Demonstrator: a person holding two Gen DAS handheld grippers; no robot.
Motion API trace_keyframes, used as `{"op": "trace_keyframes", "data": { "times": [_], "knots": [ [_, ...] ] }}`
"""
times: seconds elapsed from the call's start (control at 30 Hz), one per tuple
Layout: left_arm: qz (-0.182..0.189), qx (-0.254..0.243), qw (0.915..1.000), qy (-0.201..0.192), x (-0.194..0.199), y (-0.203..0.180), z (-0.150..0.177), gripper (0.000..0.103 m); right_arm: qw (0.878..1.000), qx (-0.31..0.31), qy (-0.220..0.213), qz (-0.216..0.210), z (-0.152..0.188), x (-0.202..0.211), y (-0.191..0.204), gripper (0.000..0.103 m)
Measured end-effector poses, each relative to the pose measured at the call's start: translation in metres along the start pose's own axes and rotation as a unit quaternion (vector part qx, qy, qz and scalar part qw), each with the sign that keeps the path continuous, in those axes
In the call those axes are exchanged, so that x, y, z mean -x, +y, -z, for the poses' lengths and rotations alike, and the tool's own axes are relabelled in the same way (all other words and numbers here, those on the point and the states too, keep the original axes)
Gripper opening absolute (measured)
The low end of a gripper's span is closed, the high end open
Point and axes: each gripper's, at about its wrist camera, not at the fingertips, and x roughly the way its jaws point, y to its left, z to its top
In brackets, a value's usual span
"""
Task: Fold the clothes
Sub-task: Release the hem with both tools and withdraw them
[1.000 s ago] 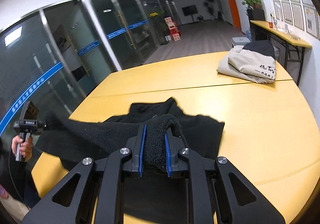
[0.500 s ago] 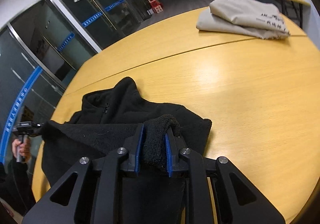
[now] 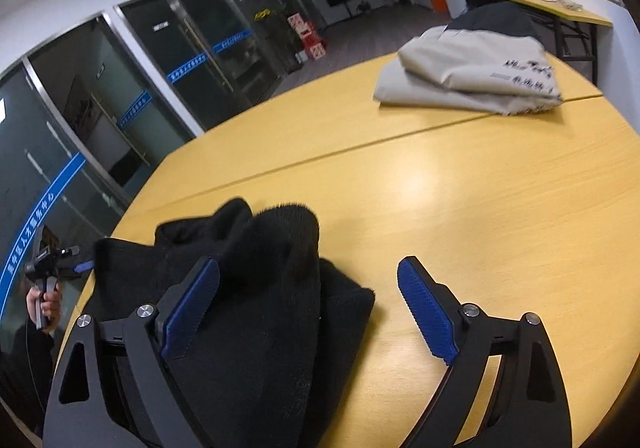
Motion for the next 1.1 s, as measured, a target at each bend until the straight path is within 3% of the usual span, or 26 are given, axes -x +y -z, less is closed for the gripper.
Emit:
{"op": "trace_keyframes", "data": {
  "times": [0.2,0.23,0.27,0.3,0.33,0.5,0.6,0.67,0.8,0.87,0.93,0.97,1.03,1.1],
  "knots": [
    [-0.006,0.008,0.9992,0.038,-0.050,0.012,-0.001,0.084,0.999,-0.004,0.037,0.013,0.008,-0.037,-0.005,0.088],
    [-0.001,0.010,0.9993,0.035,-0.055,0.012,-0.004,0.075,0.999,-0.004,0.037,0.011,0.009,-0.040,-0.005,0.072],
    [0.004,0.011,0.9995,0.030,-0.059,0.012,-0.007,0.065,0.999,0.001,0.036,0.009,0.010,-0.042,-0.003,0.043],
    [0.003,0.007,0.9996,0.028,-0.061,0.010,-0.009,0.038,0.999,0.009,0.037,0.010,0.010,-0.043,-0.001,0.024],
    [-0.001,-0.002,0.9996,0.028,-0.063,0.007,-0.011,0.020,0.999,0.020,0.035,0.015,0.010,-0.043,0.003,0.007],
    [-0.020,-0.045,0.9986,0.017,-0.058,-0.005,-0.013,0.012,0.999,0.031,-0.003,0.036,0.008,-0.025,0.005,0.006],
    [-0.023,-0.039,0.9989,0.009,-0.058,0.001,-0.015,0.013,0.998,0.001,0.025,0.060,0.014,-0.038,-0.017,0.004],
    [-0.038,-0.047,0.9981,0.015,-0.065,0.001,-0.014,0.015,0.996,-0.012,0.045,0.072,0.020,-0.047,-0.023,0.004],
    [-0.066,-0.072,0.9953,0.000,-0.056,-0.010,-0.010,0.027,0.995,-0.014,0.035,0.095,0.020,-0.037,-0.018,0.009],
    [-0.062,-0.075,0.9948,-0.030,-0.037,-0.016,-0.011,0.028,0.992,-0.009,0.025,0.120,0.013,-0.023,-0.012,0.022],
    [-0.044,-0.091,0.9939,-0.042,-0.021,-0.028,-0.010,0.033,0.991,0.016,0.008,0.133,0.008,-0.005,0.007,0.029],
    [-0.039,-0.113,0.9918,-0.043,-0.020,-0.040,-0.005,0.037,0.991,0.034,-0.003,0.127,0.006,0.005,0.023,0.038],
    [-0.031,-0.160,0.9856,-0.044,-0.021,-0.065,0.006,0.062,0.993,0.063,-0.020,0.096,0.007,0.015,0.057,0.056],
    [-0.043,-0.202,0.9779,-0.032,-0.035,-0.083,0.017,0.065,0.994,0.088,-0.011,0.064,0.014,0.006,0.091,0.062]
  ]
}}
